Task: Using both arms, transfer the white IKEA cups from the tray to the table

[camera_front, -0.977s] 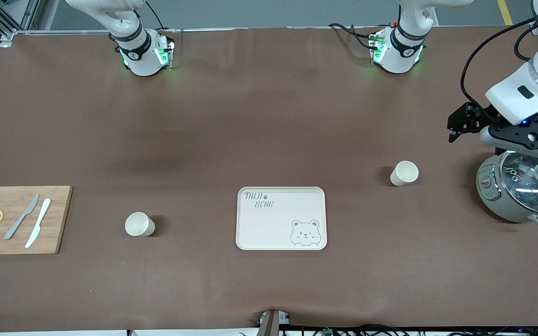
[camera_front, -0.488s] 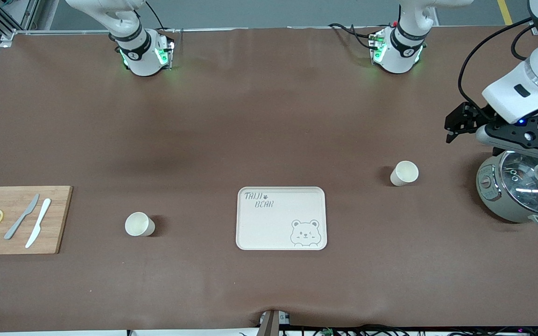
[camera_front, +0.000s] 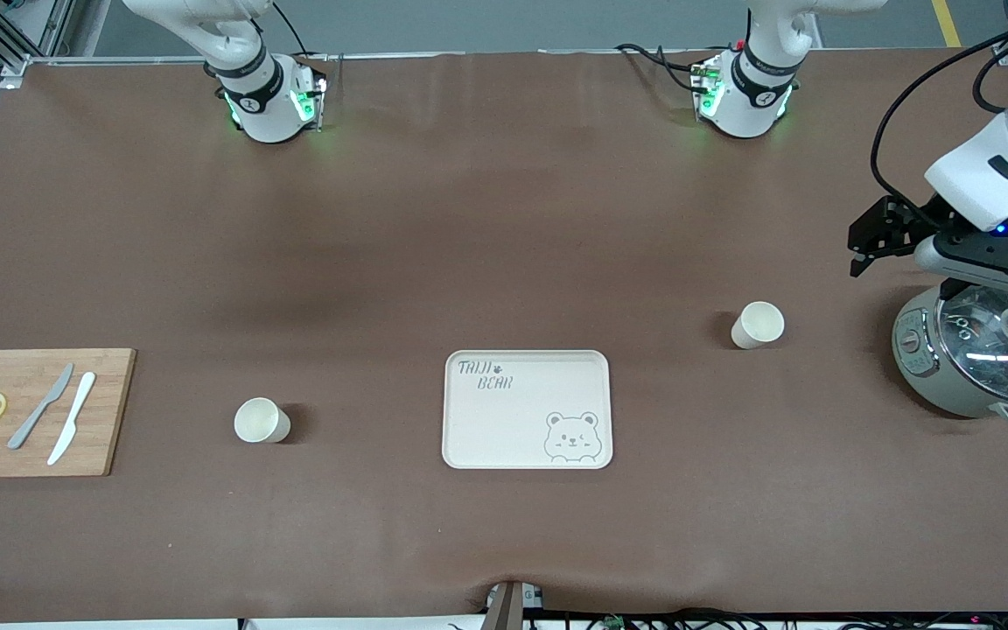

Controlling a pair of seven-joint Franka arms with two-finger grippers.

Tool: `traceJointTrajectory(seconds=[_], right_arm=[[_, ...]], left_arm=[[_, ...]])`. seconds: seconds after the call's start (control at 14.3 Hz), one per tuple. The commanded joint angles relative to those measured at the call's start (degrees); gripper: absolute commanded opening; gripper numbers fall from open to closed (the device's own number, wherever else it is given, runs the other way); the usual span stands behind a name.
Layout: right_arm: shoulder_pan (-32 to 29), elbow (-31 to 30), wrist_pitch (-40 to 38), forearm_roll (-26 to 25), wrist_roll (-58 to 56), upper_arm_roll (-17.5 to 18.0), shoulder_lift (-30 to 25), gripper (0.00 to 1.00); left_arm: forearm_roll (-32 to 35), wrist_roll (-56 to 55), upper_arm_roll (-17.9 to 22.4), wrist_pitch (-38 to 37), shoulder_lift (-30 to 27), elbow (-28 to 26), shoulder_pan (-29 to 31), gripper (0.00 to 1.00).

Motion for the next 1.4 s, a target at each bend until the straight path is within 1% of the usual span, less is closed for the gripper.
traceJointTrajectory(seconds=[0.0, 0.7, 0.84, 0.91, 1.33], right_arm=[[0.26, -0.39, 0.53, -0.23, 0.76, 0.14, -0.34, 1.00], [-0.01, -1.35, 0.27, -0.15, 0.76, 0.14, -0.52, 1.00], [0.08, -1.70, 0.18, -0.23, 0.76, 0.14, -0.52, 1.00], [0.17, -2.14, 0.36, -0.50, 0.76, 0.14, -0.52, 1.00], [0.00, -2.06, 0.18, -0.59, 0.76, 0.14, -0.61, 1.00]], left_arm=[[1.20, 0.86, -0.07, 0.15, -0.21, 0.24, 0.32, 1.00], [0.16, -0.11, -0.16, 0.24, 1.02, 0.24, 0.23, 1.00], [-4.39, -2.21, 0.02, 0.24, 1.37, 0.15, 1.10, 1.00], [-5.11, -2.13, 0.02, 0.24, 1.63, 0.15, 2.24, 1.00], [-4.33, -1.96, 0.02, 0.24, 1.37, 0.24, 2.34, 1.00]])
